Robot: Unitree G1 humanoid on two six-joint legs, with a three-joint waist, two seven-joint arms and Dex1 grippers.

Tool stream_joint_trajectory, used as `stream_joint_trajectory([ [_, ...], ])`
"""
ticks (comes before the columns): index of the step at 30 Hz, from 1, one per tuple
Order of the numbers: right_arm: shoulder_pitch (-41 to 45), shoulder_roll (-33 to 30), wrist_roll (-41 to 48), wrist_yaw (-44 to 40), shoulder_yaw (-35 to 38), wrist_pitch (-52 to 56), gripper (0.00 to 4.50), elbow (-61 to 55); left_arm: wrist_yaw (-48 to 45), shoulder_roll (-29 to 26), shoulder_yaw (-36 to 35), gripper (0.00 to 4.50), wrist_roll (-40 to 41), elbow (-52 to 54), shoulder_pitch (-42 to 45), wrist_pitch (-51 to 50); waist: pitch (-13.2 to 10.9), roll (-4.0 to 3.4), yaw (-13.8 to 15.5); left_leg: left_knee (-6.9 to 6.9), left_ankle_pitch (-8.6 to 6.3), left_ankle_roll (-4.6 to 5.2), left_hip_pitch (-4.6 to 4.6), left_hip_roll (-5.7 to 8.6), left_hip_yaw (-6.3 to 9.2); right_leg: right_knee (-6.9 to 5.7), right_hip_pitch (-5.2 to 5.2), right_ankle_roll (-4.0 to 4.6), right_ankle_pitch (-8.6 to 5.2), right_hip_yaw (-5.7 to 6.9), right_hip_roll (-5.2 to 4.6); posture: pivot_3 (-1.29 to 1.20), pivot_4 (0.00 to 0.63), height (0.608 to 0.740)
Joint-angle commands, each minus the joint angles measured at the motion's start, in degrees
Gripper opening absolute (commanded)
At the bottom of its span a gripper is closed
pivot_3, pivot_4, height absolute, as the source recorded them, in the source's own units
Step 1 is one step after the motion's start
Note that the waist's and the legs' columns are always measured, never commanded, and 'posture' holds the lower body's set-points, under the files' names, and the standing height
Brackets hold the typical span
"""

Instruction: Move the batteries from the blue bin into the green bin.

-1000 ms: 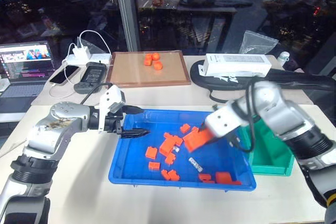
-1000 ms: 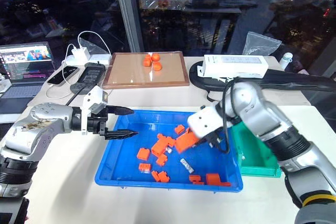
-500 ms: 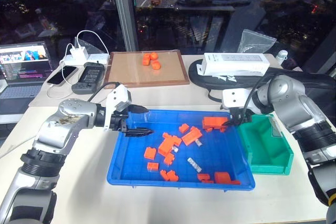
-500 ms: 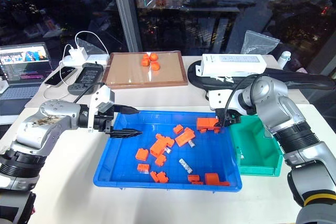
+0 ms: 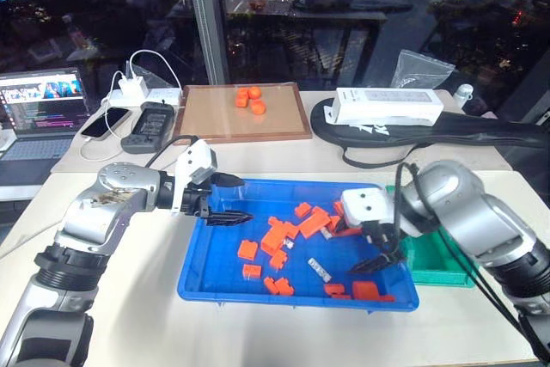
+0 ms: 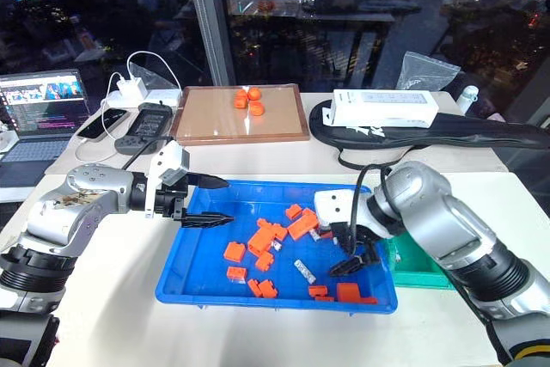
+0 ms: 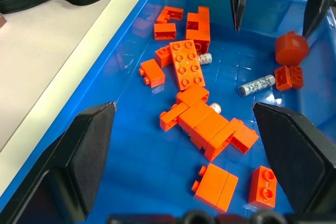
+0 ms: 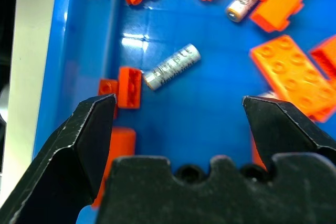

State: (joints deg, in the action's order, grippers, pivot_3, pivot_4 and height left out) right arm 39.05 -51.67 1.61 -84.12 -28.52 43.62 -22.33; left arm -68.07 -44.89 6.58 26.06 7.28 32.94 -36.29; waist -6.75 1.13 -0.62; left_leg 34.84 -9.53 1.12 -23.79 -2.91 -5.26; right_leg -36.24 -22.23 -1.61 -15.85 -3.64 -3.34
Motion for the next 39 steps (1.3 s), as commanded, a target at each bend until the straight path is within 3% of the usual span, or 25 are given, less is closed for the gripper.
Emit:
stream_joint_trajectory([
  [1, 0.6, 2.7, -1.5, 3.6, -2.9, 3.7, 4.45, -0.1, 0.2, 0.1, -0.4, 4.50, -0.1, 1.1, 0.4, 0.6, 0.0, 0.00, -0.1, -0.01, 0.00, 0.00, -0.01, 0.00, 0.00, 0.00, -0.01, 0.00, 0.00, 0.00, 0.00, 0.00, 0.150, 0.740],
  [9, 0.2, 6.8, -2.6, 12.2, -7.1, 14.3, 4.45, 2.6, 0.2, -0.2, -0.3, 4.50, -0.3, 1.3, 0.5, 0.2, 0.0, 0.01, 0.3, -0.03, 0.00, 0.00, -0.06, 0.04, -0.01, 0.01, -0.02, 0.00, 0.00, 0.01, 0.01, 0.00, 0.150, 0.740],
  [12, -0.9, 7.3, -2.3, 14.3, -8.3, 16.2, 3.72, 1.9, 0.0, -0.4, -0.4, 4.50, -0.4, 1.0, 0.7, 0.2, 0.0, 0.01, 0.3, -0.01, 0.00, 0.00, -0.05, 0.04, -0.02, 0.03, -0.01, -0.01, 0.00, 0.01, 0.00, 0.00, 0.150, 0.740],
  [22, -1.1, 5.3, 0.4, 16.1, -3.9, 13.8, 0.31, -2.7, -4.2, -1.7, -2.4, 4.50, 4.0, 1.5, 0.7, -2.1, 0.0, 0.04, 0.1, -0.02, 0.00, 0.00, -0.05, 0.02, -0.02, 0.02, -0.01, -0.02, -0.01, 0.02, 0.03, 0.00, 0.150, 0.740],
  [29, 0.2, -5.7, 9.6, 13.3, 13.8, 19.6, 0.24, -6.5, -8.1, -1.8, -3.4, 4.50, 7.9, 2.4, 1.4, -2.1, 0.0, 0.05, 0.5, -0.04, 0.00, 0.00, -0.06, 0.03, 0.06, 0.07, -0.01, -0.03, -0.01, 0.02, -0.01, 0.00, 0.150, 0.740],
  [31, -3.2, -15.3, 7.6, 12.8, 18.6, 16.2, 0.24, -3.2, -8.4, -1.3, -2.5, 4.50, 7.2, 1.3, 2.4, -1.2, 0.0, 0.05, 0.7, -0.05, 0.00, 0.00, -0.05, 0.01, 0.05, 0.12, 0.00, -0.01, -0.02, 0.03, -0.01, 0.00, 0.150, 0.740],
  [33, -6.0, -20.6, 7.5, 12.9, 22.0, 14.3, 0.24, -1.1, -8.7, -1.0, -1.9, 4.50, 6.6, 0.5, 3.0, -0.6, 0.0, 0.04, 1.2, -0.08, 0.00, 0.00, -0.06, 0.06, 0.00, 0.17, -0.02, 0.04, -0.08, 0.08, -0.09, 0.00, 0.150, 0.740],
  [37, -15.5, -27.1, 7.8, 14.1, 29.3, 12.0, 0.24, 2.2, -8.9, 0.0, -0.7, 4.50, 5.2, -1.9, 4.7, 0.8, 0.0, 0.05, 1.1, -0.10, -0.01, 0.00, -0.06, 0.04, -0.03, 0.24, 0.04, 0.29, -0.22, 0.03, -0.11, 0.00, 0.150, 0.740],
  [39, -18.2, -26.8, 7.8, 16.4, 31.1, 12.5, 0.24, 2.0, -8.7, 0.3, -0.6, 4.50, 4.6, -2.7, 5.3, 1.0, 0.0, 0.03, 0.7, -0.12, -0.01, 0.00, -0.03, 0.03, 0.00, 0.21, 0.04, 0.14, -0.14, 0.01, -0.08, 0.00, 0.150, 0.740],
])
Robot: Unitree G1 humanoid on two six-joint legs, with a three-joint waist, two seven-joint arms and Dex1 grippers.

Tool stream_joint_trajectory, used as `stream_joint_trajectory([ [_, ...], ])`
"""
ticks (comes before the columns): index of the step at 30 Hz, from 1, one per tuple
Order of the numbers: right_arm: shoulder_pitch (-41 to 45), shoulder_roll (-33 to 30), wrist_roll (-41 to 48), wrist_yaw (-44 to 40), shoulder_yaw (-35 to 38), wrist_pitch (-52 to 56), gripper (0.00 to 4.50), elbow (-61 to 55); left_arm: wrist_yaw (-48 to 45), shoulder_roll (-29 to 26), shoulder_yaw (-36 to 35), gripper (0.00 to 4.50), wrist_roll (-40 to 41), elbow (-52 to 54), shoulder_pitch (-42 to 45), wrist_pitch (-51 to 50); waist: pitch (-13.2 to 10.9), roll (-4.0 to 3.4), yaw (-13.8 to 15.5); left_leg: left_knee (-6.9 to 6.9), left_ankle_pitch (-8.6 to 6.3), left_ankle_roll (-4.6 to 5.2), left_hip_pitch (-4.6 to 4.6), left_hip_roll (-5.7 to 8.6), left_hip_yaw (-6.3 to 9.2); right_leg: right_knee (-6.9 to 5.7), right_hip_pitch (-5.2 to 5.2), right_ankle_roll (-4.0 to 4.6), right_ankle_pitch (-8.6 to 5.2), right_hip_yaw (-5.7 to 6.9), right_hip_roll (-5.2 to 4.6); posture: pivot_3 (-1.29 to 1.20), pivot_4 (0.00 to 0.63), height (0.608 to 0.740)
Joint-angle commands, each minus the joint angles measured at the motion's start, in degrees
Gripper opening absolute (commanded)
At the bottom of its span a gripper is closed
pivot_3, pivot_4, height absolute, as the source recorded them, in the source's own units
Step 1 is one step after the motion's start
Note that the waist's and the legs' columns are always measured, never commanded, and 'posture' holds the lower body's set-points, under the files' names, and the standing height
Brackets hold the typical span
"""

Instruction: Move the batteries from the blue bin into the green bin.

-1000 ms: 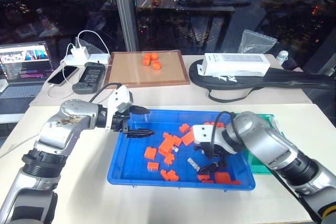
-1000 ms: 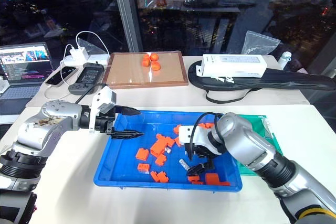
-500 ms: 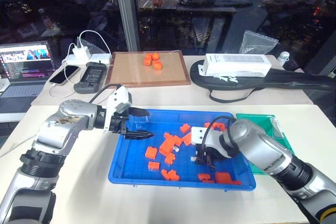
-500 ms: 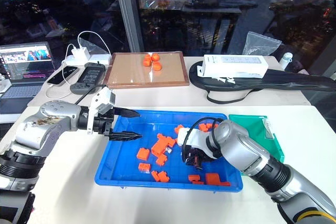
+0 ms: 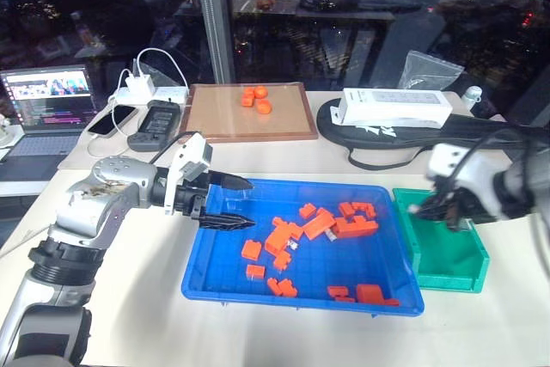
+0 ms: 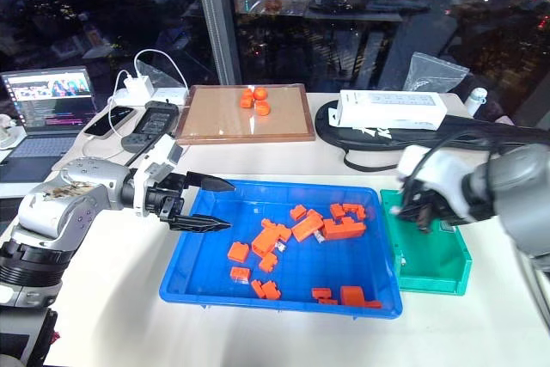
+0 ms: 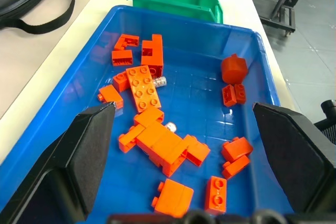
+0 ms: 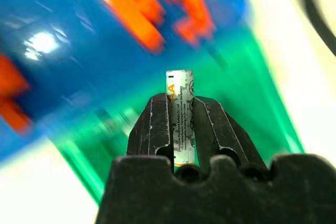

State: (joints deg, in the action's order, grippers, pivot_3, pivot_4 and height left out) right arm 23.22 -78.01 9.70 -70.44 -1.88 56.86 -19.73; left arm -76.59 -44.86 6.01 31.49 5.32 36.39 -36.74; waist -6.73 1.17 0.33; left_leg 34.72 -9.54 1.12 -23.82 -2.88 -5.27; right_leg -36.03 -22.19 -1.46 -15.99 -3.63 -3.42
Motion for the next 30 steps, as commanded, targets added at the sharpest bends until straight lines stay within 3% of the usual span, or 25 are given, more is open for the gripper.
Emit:
stream_joint_trajectory([
  [1, -3.5, 0.1, -0.3, 4.0, 5.0, -0.5, 0.24, -0.5, 0.1, 0.3, 0.0, 4.50, -1.2, -0.9, 2.1, 1.3, 0.0, -0.03, -0.5, -0.01, 0.00, 0.00, 0.00, -0.01, 0.02, -0.03, -0.02, -0.12, 0.07, -0.02, 0.01, 0.00, 0.150, 0.740],
  [2, -4.8, 0.5, -0.7, 5.3, 5.1, -1.3, 0.24, -0.4, 0.6, 0.4, 0.1, 4.50, -1.3, -1.2, 2.3, 0.7, 0.0, -0.03, -0.8, 0.00, 0.00, 0.00, 0.01, -0.02, 0.06, -0.06, -0.03, -0.17, 0.10, -0.03, 0.02, 0.00, 0.150, 0.740],
  [4, -6.4, 1.3, -1.3, 7.3, 5.0, -2.0, 1.24, -0.2, 0.8, 0.5, 0.3, 4.50, -1.5, -1.3, 2.5, 0.2, 0.0, -0.05, -1.1, 0.00, 0.00, 0.00, 0.01, -0.02, 0.12, -0.07, -0.03, -0.20, 0.10, -0.03, 0.04, 0.00, 0.150, 0.740],
  [7, -6.7, 2.1, -1.0, 9.1, 4.2, -3.1, 2.08, -0.5, 0.8, 0.1, 0.0, 4.50, -1.4, -0.9, 2.3, 0.2, 0.0, -0.06, -1.1, 0.00, 0.00, 0.00, 0.00, 0.01, 0.14, -0.08, -0.04, -0.31, 0.03, -0.04, 0.05, 0.00, 0.150, 0.740],
  [8, -5.2, 2.3, -1.1, 9.7, 3.7, -3.6, 2.19, -0.2, 0.8, -0.1, -0.2, 4.50, -1.4, -0.9, 2.2, 0.2, 0.0, -0.07, -1.1, 0.01, 0.00, 0.00, 0.00, 0.01, 0.14, -0.08, -0.03, -0.32, 0.03, -0.04, 0.05, 0.00, 0.150, 0.740],
  [9, -3.6, 2.6, -1.2, 10.1, 3.2, -4.3, 2.73, 0.1, 0.8, -0.3, -0.4, 4.50, -1.3, -0.8, 2.1, 0.2, 0.0, -0.07, -1.2, 0.01, 0.00, 0.00, 0.00, 0.01, 0.14, -0.08, -0.03, -0.33, 0.02, -0.05, 0.05, 0.00, 0.150, 0.740],
  [14, 9.3, 9.6, -0.1, 10.9, -2.3, -7.5, 4.38, -0.2, 1.2, -1.0, -0.9, 4.50, -1.4, -0.1, 1.0, 0.4, 0.0, -0.11, -1.5, 0.02, 0.00, 0.00, 0.04, -0.01, 0.13, -0.09, -0.04, -0.46, -0.04, -0.10, 0.10, 0.00, 0.150, 0.740],
  [17, 13.7, 15.5, 1.3, 7.4, -8.1, -11.5, 4.48, -2.2, 1.5, -1.2, -1.3, 4.50, -1.5, 0.2, 0.5, 0.4, 0.0, -0.10, -1.3, 0.00, 0.00, 0.00, 0.04, -0.03, 0.17, -0.09, -0.03, -0.47, -0.06, -0.09, 0.14, 0.00, 0.150, 0.740],
  [20, 15.4, 18.5, -3.9, 4.2, -16.7, -19.9, 4.48, 0.0, 1.9, -1.3, -1.5, 4.50, -1.8, 0.3, 0.2, 0.5, 0.0, -0.11, -0.9, -0.01, -0.01, 0.02, -0.01, -0.01, 0.16, -0.08, -0.04, -0.34, 0.02, -0.09, 0.13, 0.00, 0.150, 0.740],
  [30, 26.4, 33.2, -14.1, -2.0, -30.6, -40.4, 4.48, 22.1, 3.4, -2.6, -3.5, 4.50, -0.7, 3.3, -2.7, -1.1, 0.0, -0.10, -1.1, 0.14, 0.00, 0.03, -0.07, 0.04, -0.02, -0.16, -0.04, -0.30, 0.06, -0.03, 0.11, 0.00, 0.150, 0.740],
])
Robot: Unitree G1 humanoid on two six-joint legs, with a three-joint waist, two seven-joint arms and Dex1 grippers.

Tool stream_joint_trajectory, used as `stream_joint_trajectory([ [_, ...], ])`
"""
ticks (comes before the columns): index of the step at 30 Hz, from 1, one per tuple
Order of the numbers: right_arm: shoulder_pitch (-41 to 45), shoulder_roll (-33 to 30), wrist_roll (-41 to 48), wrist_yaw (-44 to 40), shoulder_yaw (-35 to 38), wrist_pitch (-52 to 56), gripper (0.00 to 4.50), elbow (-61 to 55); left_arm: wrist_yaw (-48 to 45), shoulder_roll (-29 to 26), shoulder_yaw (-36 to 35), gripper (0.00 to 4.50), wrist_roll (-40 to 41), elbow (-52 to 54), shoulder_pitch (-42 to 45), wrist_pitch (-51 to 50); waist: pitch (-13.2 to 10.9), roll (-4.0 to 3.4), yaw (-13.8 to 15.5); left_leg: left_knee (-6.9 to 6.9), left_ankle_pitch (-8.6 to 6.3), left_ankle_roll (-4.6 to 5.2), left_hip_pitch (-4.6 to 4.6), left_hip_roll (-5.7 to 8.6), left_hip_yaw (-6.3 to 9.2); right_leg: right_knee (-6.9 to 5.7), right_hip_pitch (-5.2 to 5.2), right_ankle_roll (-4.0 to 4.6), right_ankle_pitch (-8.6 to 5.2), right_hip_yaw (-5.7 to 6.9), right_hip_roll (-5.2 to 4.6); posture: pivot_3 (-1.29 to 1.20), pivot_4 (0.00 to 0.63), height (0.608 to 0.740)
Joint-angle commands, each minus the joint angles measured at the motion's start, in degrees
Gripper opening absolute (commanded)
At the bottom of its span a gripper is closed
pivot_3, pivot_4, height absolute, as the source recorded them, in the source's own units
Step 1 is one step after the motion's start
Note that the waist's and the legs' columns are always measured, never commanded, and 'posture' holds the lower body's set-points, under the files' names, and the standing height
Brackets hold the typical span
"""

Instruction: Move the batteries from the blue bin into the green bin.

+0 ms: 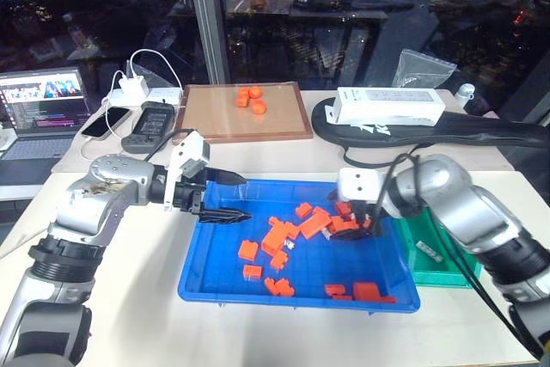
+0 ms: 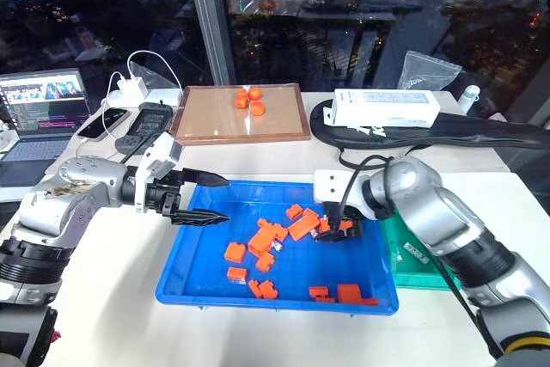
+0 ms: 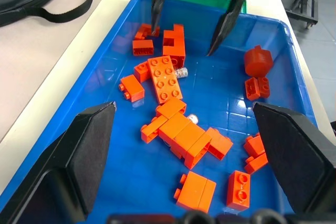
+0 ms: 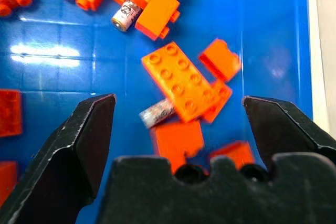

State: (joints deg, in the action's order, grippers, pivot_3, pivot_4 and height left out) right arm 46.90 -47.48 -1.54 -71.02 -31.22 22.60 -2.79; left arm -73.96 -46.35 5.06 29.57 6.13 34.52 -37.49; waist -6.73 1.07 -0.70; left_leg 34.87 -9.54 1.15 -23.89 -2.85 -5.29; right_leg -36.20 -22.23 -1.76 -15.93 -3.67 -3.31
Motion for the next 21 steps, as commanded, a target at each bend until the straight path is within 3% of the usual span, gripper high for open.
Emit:
stream_joint_trajectory([
  [1, 3.2, 3.6, -3.6, -1.9, -1.7, -7.5, 4.48, 6.6, 1.0, -1.2, -2.9, 4.50, 1.4, 2.9, -1.2, -0.6, 0.0, 0.00, -0.1, -0.01, 0.00, 0.00, 0.03, -0.02, -0.05, 0.00, 0.01, 0.01, 0.00, 0.00, 0.02, 0.00, 0.150, 0.740],
  [4, 3.8, 6.3, -6.8, -2.8, -4.0, -12.0, 4.48, 10.3, 2.1, -1.4, -4.5, 4.50, 3.0, 4.8, -2.6, -2.1, 0.0, 0.00, 0.1, -0.06, 0.00, 0.00, 0.02, -0.03, -0.05, -0.02, 0.00, 0.04, 0.00, 0.01, 0.04, 0.00, 0.150, 0.740],
  [5, 3.7, 7.1, -7.3, -3.0, -4.2, -12.6, 3.98, 11.0, 2.4, -1.5, -4.8, 4.50, 3.1, 5.3, -3.1, -2.3, 0.0, 0.00, 0.0, -0.06, 0.00, 0.00, 0.01, -0.02, -0.04, -0.04, 0.00, 0.04, 0.00, 0.02, 0.03, 0.00, 0.150, 0.740],
  [6, 3.7, 7.7, -7.7, -3.2, -4.2, -13.2, 3.80, 11.8, 2.6, -1.6, -4.9, 4.50, 3.2, 5.5, -3.4, -2.4, 0.0, 0.00, 0.0, -0.06, 0.00, 0.00, 0.02, -0.03, -0.05, -0.04, 0.00, 0.05, 0.00, 0.01, 0.03, 0.00, 0.150, 0.740],
  [13, 4.0, 9.5, -10.0, -4.3, -2.7, -14.5, 1.42, 13.8, 3.2, -1.7, -4.8, 4.50, 2.7, 5.5, -4.1, -2.0, 0.0, 0.00, 0.0, 0.00, 0.01, -0.01, 0.05, -0.02, -0.11, -0.13, 0.03, 0.07, 0.01, 0.03, 0.02, 0.00, 0.150, 0.740],
  [21, 3.7, 2.3, -4.8, -9.1, 6.8, -4.0, 1.38, 3.7, 3.5, -0.7, -4.3, 4.50, 2.1, 2.9, -0.6, -1.1, 0.0, 0.00, 0.2, -0.03, 0.00, -0.01, 0.07, -0.02, -0.10, -0.16, 0.03, 0.07, 0.01, 0.03, 0.02, 0.00, 0.150, 0.740],
])
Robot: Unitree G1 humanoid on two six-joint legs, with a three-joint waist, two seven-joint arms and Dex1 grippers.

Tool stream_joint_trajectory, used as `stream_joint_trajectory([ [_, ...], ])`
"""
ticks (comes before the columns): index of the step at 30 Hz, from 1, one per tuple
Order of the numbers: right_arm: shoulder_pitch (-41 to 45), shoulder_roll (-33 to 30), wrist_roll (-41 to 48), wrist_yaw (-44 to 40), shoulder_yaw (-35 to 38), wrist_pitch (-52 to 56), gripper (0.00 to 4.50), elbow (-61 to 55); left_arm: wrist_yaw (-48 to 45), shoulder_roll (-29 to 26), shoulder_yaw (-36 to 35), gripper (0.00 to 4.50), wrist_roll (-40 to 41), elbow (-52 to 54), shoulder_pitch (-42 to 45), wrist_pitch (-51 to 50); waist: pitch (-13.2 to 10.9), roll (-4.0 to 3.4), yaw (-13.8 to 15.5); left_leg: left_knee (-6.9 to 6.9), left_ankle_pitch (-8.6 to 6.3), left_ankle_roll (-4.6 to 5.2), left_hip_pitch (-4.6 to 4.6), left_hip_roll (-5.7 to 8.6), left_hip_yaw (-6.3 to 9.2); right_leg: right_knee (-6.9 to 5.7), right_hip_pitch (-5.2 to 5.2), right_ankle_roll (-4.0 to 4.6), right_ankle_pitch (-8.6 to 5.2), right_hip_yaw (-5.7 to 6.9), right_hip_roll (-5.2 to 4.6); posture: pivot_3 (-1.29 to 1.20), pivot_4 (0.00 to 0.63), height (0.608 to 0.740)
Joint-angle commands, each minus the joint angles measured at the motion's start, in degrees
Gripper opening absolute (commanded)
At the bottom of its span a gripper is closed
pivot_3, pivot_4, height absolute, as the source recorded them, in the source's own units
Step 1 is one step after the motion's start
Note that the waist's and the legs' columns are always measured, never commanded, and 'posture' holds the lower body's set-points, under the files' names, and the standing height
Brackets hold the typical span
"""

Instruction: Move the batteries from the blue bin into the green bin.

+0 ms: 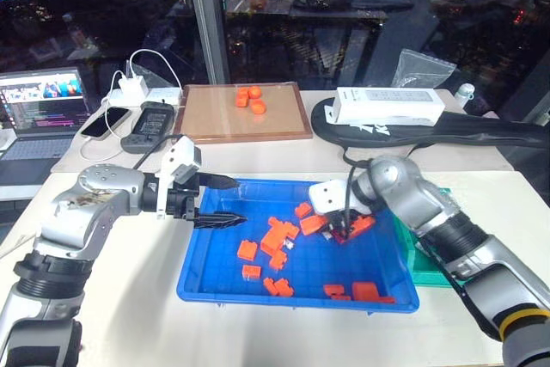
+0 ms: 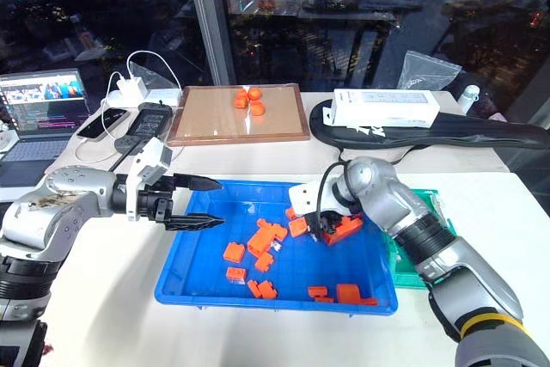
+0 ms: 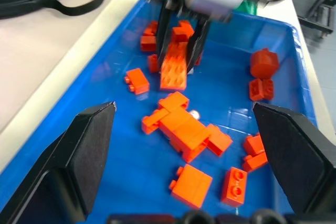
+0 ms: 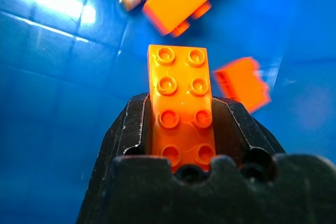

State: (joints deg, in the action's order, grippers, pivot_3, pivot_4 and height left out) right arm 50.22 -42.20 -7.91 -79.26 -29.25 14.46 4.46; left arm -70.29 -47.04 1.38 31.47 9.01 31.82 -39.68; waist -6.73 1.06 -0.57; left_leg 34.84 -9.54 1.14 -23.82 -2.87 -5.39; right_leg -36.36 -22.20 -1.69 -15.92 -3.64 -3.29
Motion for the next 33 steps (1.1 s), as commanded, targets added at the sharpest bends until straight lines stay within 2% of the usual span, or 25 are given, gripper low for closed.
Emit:
stream_joint_trajectory([
  [1, -0.1, -3.7, 1.7, -0.9, 5.5, 5.1, 1.38, -3.9, -0.2, 0.1, -0.5, 4.50, 0.2, -0.1, 2.3, 1.1, 0.0, 0.00, 0.1, 0.00, 0.00, 0.00, 0.00, 0.00, 0.00, 0.00, 0.01, 0.00, 0.00, 0.01, 0.00, 0.00, 0.150, 0.740],
  [3, -1.6, -6.1, 0.7, 0.4, 7.1, 5.2, 1.38, -2.8, -0.3, 0.5, 0.1, 4.50, -0.3, -0.9, 3.2, 1.4, 0.0, 0.00, 0.1, 0.00, 0.00, 0.00, 0.00, 0.00, -0.02, 0.01, 0.00, 0.01, 0.00, 0.01, -0.01, 0.00, 0.150, 0.740],
  [5, -2.9, -7.7, -0.3, 1.1, 7.7, 4.3, 2.38, -2.1, -0.5, 0.8, 0.7, 4.50, -0.6, -1.6, 3.8, 1.7, 0.0, 0.00, 0.2, 0.00, 0.00, 0.00, 0.01, 0.01, -0.04, 0.04, 0.02, 0.01, 0.00, 0.02, -0.01, 0.00, 0.150, 0.740],
  [6, -3.7, -8.4, -0.6, 1.4, 8.0, 4.1, 2.58, -2.1, -0.5, 1.0, 1.0, 4.50, -0.8, -1.9, 4.1, 1.8, 0.0, 0.00, 0.2, 0.00, 0.00, 0.00, 0.01, 0.02, -0.06, 0.05, 0.02, 0.01, 0.00, 0.02, -0.03, 0.00, 0.150, 0.740],
  [9, -4.9, -9.1, -1.2, 3.1, 8.8, 4.0, 3.66, -3.8, -0.8, 1.4, 1.5, 4.50, -1.3, -2.7, 4.9, 2.2, 0.0, 0.00, 0.0, -0.02, 0.00, 0.00, 0.00, 0.02, -0.08, 0.04, -0.01, 0.01, 0.00, 0.00, -0.02, 0.00, 0.150, 0.740],
  [11, -5.8, -8.4, 1.0, 2.3, 9.6, 8.3, 4.29, -7.9, -1.1, 1.4, 1.8, 4.50, -1.6, -3.1, 5.3, 2.4, 0.0, 0.00, -0.3, -0.02, 0.00, 0.00, 0.00, 0.00, -0.06, 0.03, -0.03, 0.02, -0.01, -0.01, 0.01, 0.00, 0.150, 0.740],
  [17, -9.2, -5.2, 7.3, 0.7, 8.8, 20.2, 4.29, -18.3, -1.4, 1.5, 2.1, 4.50, -1.8, -3.2, 5.7, 2.3, 0.0, 0.00, -0.2, -0.05, 0.00, 0.00, 0.01, -0.04, 0.01, 0.01, -0.02, 0.04, -0.02, -0.01, 0.08, 0.00, 0.150, 0.740],
  [21, -10.6, -4.0, 8.1, 1.6, 6.5, 26.4, 4.29, -21.6, -1.4, 1.2, 1.9, 4.50, -1.9, -2.8, 5.4, 2.1, 0.0, 0.00, 0.2, 0.01, 0.00, 0.00, -0.02, 0.01, -0.01, 0.01, -0.01, 0.03, -0.01, -0.01, 0.01, 0.00, 0.150, 0.740],
  [27, -11.5, -3.1, 6.3, 5.1, 2.3, 32.0, 4.29, -18.8, -1.2, 0.5, 1.7, 4.50, -2.0, -1.8, 4.6, 1.8, 0.0, 0.02, 0.3, 0.03, 0.00, 0.00, -0.01, 0.01, -0.02, 0.03, 0.00, 0.03, -0.01, 0.00, 0.00, 0.00, 0.150, 0.740],
  [31, -10.9, -2.7, 5.0, 7.3, 0.9, 31.2, 4.29, -14.6, -1.7, -0.4, 2.1, 4.50, -2.3, -1.1, 3.8, 2.0, 0.0, 0.02, 0.2, 0.02, 0.00, 0.00, -0.02, 0.01, -0.03, 0.04, -0.02, 0.03, -0.01, -0.01, 0.01, 0.00, 0.150, 0.740],
  [33, -10.6, -2.0, 4.9, 8.1, 0.4, 31.2, 3.79, -13.1, -1.7, -0.5, 2.2, 4.50, -2.5, -1.1, 3.6, 2.2, 0.0, 0.02, 0.0, 0.02, 0.00, 0.00, -0.02, 0.01, -0.02, 0.04, -0.02, 0.03, -0.02, -0.01, 0.01, 0.00, 0.150, 0.740],
])
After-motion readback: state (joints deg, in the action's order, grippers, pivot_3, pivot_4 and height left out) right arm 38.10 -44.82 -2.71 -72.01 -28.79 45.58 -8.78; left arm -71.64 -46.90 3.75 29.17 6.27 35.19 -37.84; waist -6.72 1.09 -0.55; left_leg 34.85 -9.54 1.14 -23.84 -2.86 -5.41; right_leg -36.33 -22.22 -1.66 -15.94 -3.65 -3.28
